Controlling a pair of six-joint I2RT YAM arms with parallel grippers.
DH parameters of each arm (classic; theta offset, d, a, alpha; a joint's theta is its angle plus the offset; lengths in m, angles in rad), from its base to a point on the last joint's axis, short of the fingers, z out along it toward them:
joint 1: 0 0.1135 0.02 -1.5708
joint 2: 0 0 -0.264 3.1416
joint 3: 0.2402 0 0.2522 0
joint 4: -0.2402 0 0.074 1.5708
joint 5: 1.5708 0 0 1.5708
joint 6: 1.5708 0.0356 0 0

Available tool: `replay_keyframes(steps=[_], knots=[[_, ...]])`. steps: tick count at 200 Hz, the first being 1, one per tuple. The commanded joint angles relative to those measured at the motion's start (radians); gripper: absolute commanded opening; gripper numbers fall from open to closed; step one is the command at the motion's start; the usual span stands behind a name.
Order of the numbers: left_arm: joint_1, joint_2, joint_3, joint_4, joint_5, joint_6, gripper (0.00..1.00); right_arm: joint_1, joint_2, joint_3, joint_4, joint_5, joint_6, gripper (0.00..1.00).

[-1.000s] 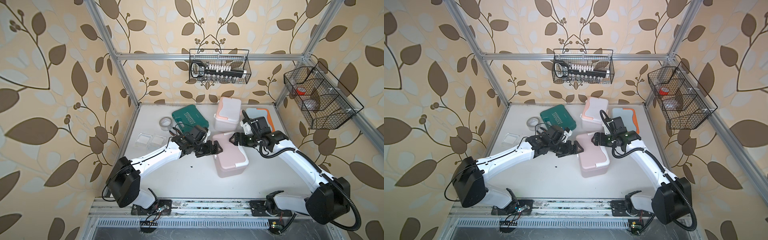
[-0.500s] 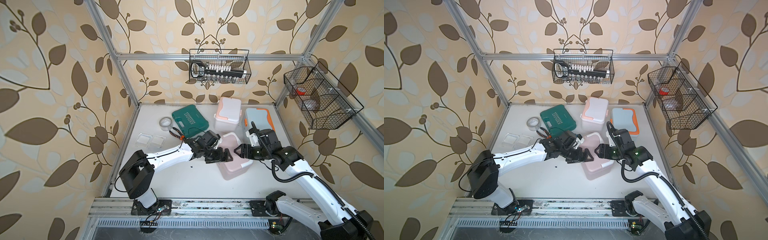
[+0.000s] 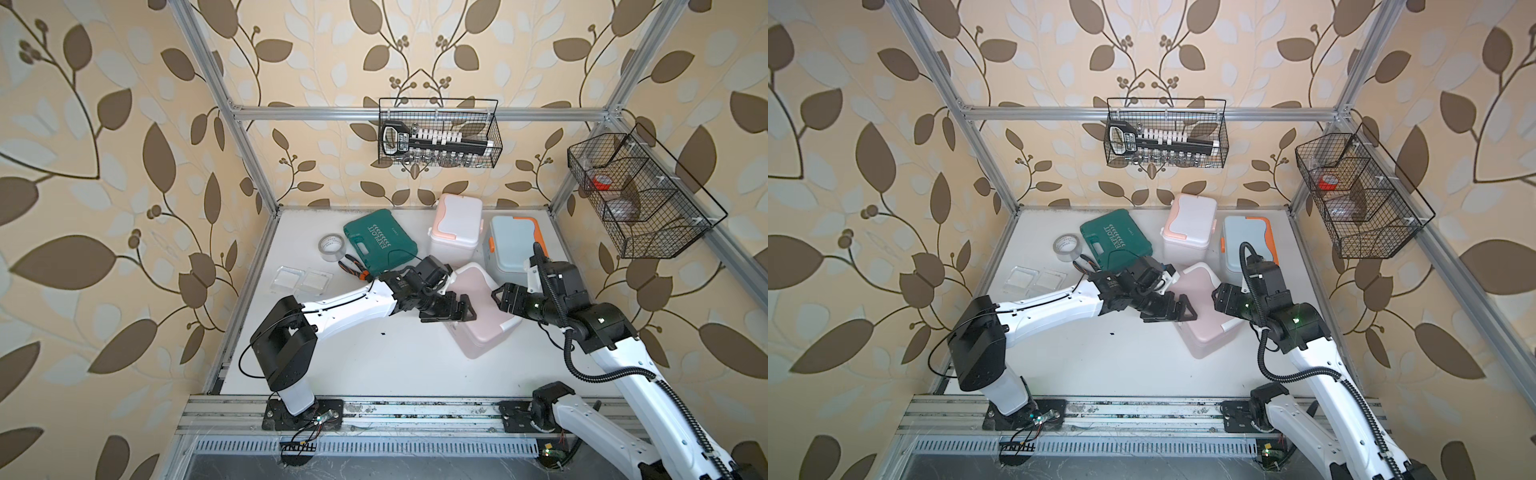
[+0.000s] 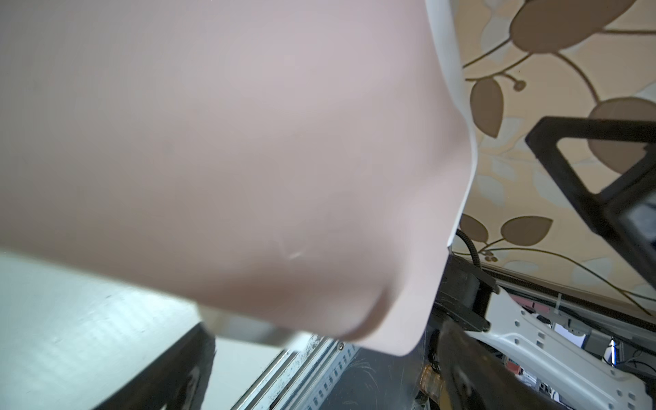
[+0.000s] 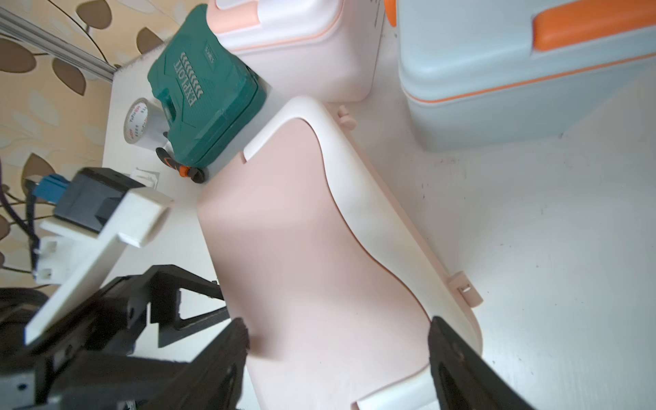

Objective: Open first aid kits and take out gauze
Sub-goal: Move the first aid kit to the center of the board.

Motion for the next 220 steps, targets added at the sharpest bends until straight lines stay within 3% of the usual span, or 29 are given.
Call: replay_keyframes(steps=[1,22,50,75,98,111,126,178,197,220], knots=[[0.101,-0.134,-0.012,-0.087,-0.053,0.072,0.99,-0.004,-0.014,0.037,-0.01,0.006,-0.019,0.84],[0.165,-0.141,0.011,-0.095,-0.058,0.115,0.99,-0.004,-0.011,0.029,0.016,-0.06,-0.021,0.89],[0.201,-0.017,0.154,-0.145,-0.051,0.198,0.99,-0.004,-0.015,0.017,0.043,-0.143,-0.021,0.91],[0.195,0.109,0.239,-0.122,0.051,0.209,0.99,-0.004,-0.018,0.034,0.024,-0.205,-0.022,0.91],[0.164,0.172,0.257,-0.072,0.085,0.205,0.99,0.002,-0.039,-0.015,0.025,-0.391,0.017,0.88],[0.149,0.21,0.274,-0.07,0.095,0.206,0.99,0.036,-0.082,-0.072,0.068,-0.498,0.064,0.86],[0.141,0.229,0.276,-0.061,0.097,0.203,0.99,0.113,-0.137,-0.128,0.113,-0.527,0.123,0.85],[0.05,0.236,0.263,-0.023,0.089,0.126,0.99,0.445,-0.185,-0.302,0.254,-0.415,0.302,0.82],[0.022,0.234,0.25,-0.001,0.07,0.092,0.99,0.553,-0.141,-0.295,0.225,-0.274,0.331,0.81],[-0.003,0.241,0.244,0.055,0.071,0.057,0.99,0.562,-0.118,-0.283,0.116,-0.062,0.364,0.76]])
